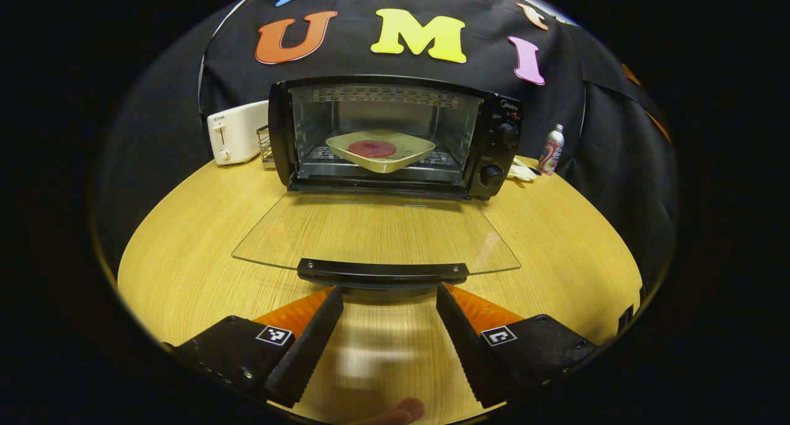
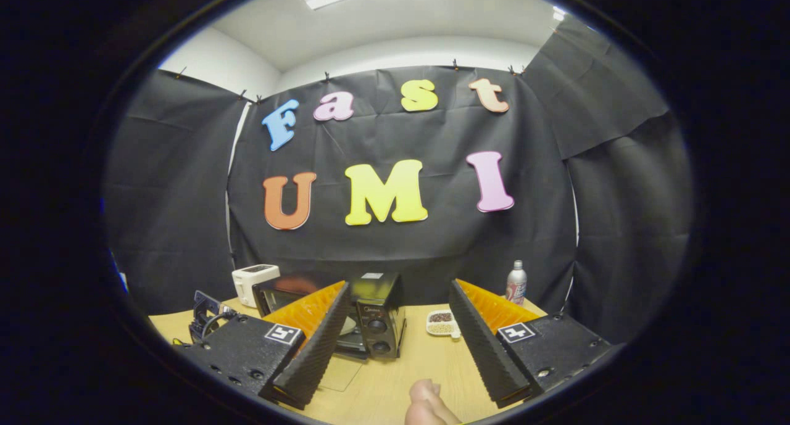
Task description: Open the electric oven with the left hand, put the food in, and close the electric oven.
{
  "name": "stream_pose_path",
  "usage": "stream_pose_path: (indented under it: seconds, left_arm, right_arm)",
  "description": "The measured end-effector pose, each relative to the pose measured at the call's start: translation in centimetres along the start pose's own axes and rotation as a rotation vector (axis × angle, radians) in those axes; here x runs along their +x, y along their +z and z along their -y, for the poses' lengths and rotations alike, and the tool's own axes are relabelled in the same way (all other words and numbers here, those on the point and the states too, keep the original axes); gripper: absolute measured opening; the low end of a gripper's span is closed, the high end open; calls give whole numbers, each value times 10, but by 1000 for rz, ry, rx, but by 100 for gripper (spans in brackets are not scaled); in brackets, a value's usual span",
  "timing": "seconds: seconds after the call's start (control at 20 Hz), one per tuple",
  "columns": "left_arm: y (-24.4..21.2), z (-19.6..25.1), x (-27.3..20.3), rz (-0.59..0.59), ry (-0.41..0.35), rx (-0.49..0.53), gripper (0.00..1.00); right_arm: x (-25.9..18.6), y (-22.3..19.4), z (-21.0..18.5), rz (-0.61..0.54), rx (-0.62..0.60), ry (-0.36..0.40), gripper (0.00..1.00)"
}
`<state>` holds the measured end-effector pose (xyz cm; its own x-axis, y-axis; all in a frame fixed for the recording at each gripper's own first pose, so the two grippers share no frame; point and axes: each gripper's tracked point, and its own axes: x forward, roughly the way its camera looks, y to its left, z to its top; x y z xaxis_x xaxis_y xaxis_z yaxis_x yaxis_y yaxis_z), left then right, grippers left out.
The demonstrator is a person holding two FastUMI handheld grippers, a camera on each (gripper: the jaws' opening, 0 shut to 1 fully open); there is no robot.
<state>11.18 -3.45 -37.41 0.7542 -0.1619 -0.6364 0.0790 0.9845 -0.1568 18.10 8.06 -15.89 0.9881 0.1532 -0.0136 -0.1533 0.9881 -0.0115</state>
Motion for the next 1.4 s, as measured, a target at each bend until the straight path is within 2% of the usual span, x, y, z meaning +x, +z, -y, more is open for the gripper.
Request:
stream_pose_path:
  seconds: [0.15, 0.5, 0.75, 0.85, 1.1, 1.2, 1.25, 1.3, 1.35, 1.4]
  left_arm:
    - [-4, 0, 3, -41, 2, -36, 95]
    - [8, 0, -4, -35, 42, -3, 97]
    - [33, 3, -12, 24, 58, 94, 96]
    - [41, 5, -17, 35, 53, 83, 96]
    - [70, 4, -24, 109, 51, 94, 96]
    - [72, 2, -23, 101, 48, 97, 96]
    - [73, 2, -24, 94, 48, 93, 96]
    - [78, 2, -26, 108, 48, 89, 96]
    - [87, 2, -27, 137, 48, 83, 96]
    - [94, 2, -26, 156, 50, 82, 98]
  right_arm:
    - [3, -2, 6, 3, 1, -16, 96]
    - [1, 3, 4, 19, -19, -9, 96]
    - [-2, 5, 8, 32, -26, -19, 96]
    - [1, 11, 21, 35, -29, -17, 96]
    - [-3, 19, 21, 57, -25, -20, 96]
    - [-4, 21, 21, 64, -26, -24, 96]
    - [-5, 21, 21, 64, -28, -25, 100]
    - [-6, 22, 21, 64, -27, -27, 96]
    - [-7, 22, 21, 63, -26, -28, 96]
    - [-8, 22, 22, 63, -24, -30, 100]
